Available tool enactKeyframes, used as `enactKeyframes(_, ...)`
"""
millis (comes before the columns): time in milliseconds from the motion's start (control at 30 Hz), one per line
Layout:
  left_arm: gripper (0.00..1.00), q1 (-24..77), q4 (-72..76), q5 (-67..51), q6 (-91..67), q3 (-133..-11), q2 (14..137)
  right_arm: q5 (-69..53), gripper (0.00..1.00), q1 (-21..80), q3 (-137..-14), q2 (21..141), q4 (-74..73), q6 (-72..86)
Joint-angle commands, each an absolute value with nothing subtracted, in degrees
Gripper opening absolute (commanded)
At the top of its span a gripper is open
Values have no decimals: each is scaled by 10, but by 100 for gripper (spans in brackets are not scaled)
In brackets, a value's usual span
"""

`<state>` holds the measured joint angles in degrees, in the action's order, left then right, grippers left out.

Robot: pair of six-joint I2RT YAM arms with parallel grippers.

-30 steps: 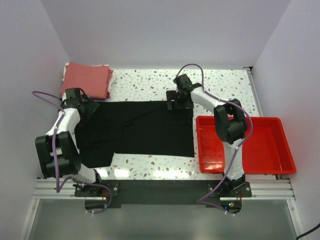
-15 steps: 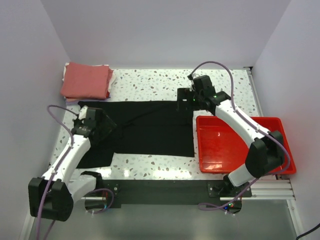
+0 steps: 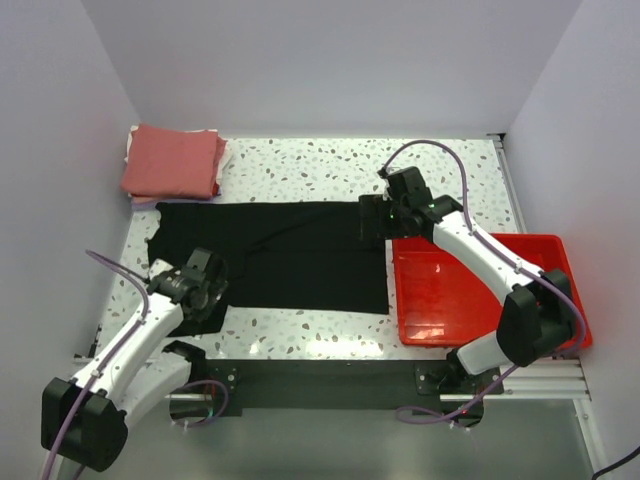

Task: Fold and stack the t-shirts
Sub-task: Fold the tshirt

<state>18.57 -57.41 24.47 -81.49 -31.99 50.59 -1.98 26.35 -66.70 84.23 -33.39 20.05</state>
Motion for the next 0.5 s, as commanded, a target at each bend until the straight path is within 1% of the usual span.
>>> enactKeyframes(0, 100, 189, -603, 302, -910, -323, 511, -21, 99, 266, -674, 842, -339, 201)
enactKeyframes(133, 100, 189, -606, 285, -918, -344, 582, -27, 99, 265, -681, 853, -345, 198)
enactKeyframes(267, 100, 190, -561, 213, -905, -324, 634, -18, 99, 265, -687, 858, -354, 193)
enactKeyframes(367, 98, 189, -551, 198, -917, -311, 640, -16, 99, 265, -686, 859, -354, 192)
enactKeyframes(467, 93, 189, -548, 206, -926, -302, 617, -16, 99, 266, -686, 864, -355, 191)
